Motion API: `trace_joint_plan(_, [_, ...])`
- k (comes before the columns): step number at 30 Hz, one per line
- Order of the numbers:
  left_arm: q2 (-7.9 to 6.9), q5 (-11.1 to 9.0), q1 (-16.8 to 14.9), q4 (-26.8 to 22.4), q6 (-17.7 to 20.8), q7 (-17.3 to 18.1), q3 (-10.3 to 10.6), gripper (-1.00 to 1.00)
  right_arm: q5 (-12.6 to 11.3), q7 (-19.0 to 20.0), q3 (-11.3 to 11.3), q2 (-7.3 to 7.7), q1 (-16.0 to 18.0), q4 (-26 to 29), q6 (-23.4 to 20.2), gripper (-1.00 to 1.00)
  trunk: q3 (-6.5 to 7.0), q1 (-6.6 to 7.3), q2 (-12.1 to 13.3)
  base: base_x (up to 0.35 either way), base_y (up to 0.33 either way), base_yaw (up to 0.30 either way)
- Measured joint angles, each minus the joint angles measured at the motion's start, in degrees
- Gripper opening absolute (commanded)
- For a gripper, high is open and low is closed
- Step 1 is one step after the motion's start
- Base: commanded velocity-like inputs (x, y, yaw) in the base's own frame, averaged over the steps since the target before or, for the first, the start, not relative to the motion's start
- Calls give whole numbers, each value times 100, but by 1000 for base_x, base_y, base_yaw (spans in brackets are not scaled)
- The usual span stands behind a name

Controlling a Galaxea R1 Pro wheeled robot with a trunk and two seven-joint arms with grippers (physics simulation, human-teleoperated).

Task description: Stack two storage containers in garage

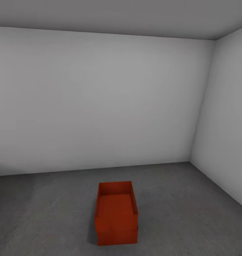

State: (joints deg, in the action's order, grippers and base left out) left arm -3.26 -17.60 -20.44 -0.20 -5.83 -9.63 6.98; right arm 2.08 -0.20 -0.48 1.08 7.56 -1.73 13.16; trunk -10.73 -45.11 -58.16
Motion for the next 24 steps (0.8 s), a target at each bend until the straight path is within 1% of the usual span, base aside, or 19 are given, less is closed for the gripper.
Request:
trace_joint_plan(6, [0,0,0,0,0,0,0,100,33,4,9,-10,1,5,-3,100,56,0,0,0,0,0])
trace_joint_plan(13, [4,25,4,-5,23,3,2,100,10,4,3,-4,0,6,-3,100,122,0,0,0,0,0])
trace_joint_plan(14, [15,22,41,3,30,14,0,100,16,4,6,-4,0,6,-3,100,131,0,0,0,0,0])
trace_joint_plan(15, [20,22,160,8,32,52,-4,100,21,4,7,-4,0,6,-3,100,140,0,0,0,0,0])
trace_joint_plan(16, [19,29,369,9,25,181,-1,100,25,4,9,-4,0,6,-3,100,149,0,0,0,0,0])
trace_joint_plan(17, [17,35,492,9,20,275,5,100,26,4,9,-4,0,6,-3,100,159,0,0,0,0,0])
trace_joint_plan(18, [15,58,755,6,-28,675,15,100,28,4,9,-4,0,6,-4,100,169,0,0,0,0,0])
trace_joint_plan(19, [-1,85,1017,-1,-154,1163,30,100,30,4,10,-4,1,6,-4,100,177,0,0,0,0,0])
trace_joint_plan(22, [-21,94,1121,-4,-251,1486,35,100,31,4,8,-4,0,6,-4,100,207,0,0,0,0,0])
trace_joint_plan(24, [-23,96,1141,-5,-272,1542,35,100,31,4,9,-4,0,6,-4,100,225,0,0,0,0,0])
